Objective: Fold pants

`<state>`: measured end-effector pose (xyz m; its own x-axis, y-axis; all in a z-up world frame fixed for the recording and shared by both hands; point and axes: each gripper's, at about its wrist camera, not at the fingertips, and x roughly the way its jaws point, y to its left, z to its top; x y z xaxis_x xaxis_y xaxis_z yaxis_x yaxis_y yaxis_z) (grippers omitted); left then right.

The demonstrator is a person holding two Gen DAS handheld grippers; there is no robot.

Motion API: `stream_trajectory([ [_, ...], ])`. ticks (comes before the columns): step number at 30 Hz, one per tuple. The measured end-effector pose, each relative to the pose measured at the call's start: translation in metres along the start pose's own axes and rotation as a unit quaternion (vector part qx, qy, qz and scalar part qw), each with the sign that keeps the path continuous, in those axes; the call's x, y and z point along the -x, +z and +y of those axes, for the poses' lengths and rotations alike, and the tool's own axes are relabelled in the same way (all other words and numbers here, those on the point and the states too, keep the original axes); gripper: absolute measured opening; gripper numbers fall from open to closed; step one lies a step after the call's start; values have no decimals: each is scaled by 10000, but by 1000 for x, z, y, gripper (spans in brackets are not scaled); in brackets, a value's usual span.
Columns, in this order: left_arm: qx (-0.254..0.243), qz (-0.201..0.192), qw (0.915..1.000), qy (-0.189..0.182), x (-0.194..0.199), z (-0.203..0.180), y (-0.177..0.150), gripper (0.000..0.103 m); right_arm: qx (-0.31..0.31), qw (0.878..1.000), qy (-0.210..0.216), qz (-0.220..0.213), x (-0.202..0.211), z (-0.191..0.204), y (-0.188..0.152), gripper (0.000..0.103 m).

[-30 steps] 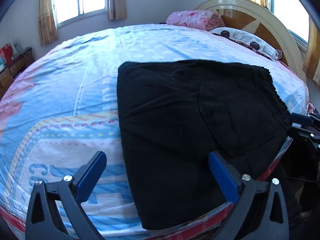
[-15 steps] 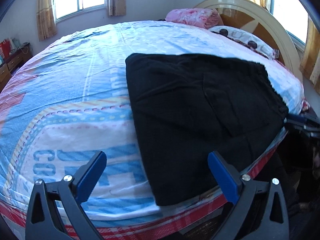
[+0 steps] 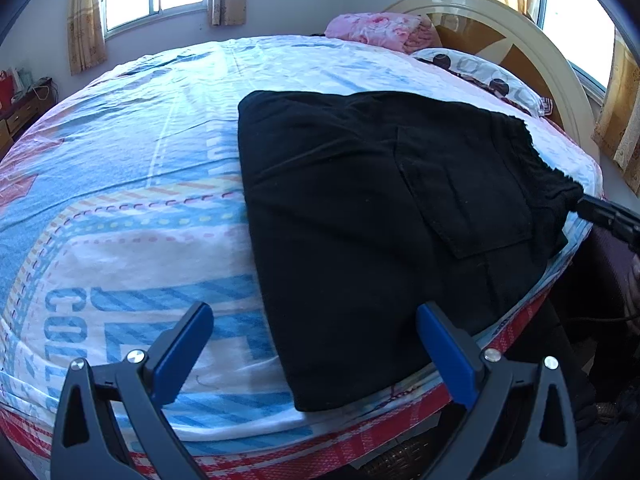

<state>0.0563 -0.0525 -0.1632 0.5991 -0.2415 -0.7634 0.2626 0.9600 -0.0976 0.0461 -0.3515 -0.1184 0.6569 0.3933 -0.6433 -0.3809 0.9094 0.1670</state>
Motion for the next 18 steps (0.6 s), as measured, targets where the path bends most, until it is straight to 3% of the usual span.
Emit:
stream_trajectory([
  [4, -15, -5, 10000, -5, 1, 0, 0, 103, -46, 9994, -104, 318, -13, -2, -5, 30],
  [5, -29, -16, 10000, 5, 1, -1, 0, 103, 9, 9992, -143, 374, -14, -2, -6, 25],
  [6, -39, -32, 10000, 12, 2, -1, 1, 103, 98, 9990, -251, 365, -14, -2, -7, 14],
  [8, -52, -94, 9999, 44, 5, -1, 3, 103, 158, 9986, -379, 331, -7, 1, -4, 7],
  [10, -61, -157, 9998, 113, 8, -1, 4, 103, 379, 9978, -436, 337, 4, 11, 3, 6],
  [13, -54, -178, 9998, 85, 6, 0, 4, 103, 767, 9914, -990, 388, 10, 18, 5, 5],
  [16, -118, -163, 9997, 125, 5, -1, 3, 103, 477, 9897, -1139, 718, -2, 0, -5, 4],
  [18, -216, -254, 9992, 224, 7, -3, 3, 103, 452, 9906, -1095, 683, 6, 3, -4, 4],
])
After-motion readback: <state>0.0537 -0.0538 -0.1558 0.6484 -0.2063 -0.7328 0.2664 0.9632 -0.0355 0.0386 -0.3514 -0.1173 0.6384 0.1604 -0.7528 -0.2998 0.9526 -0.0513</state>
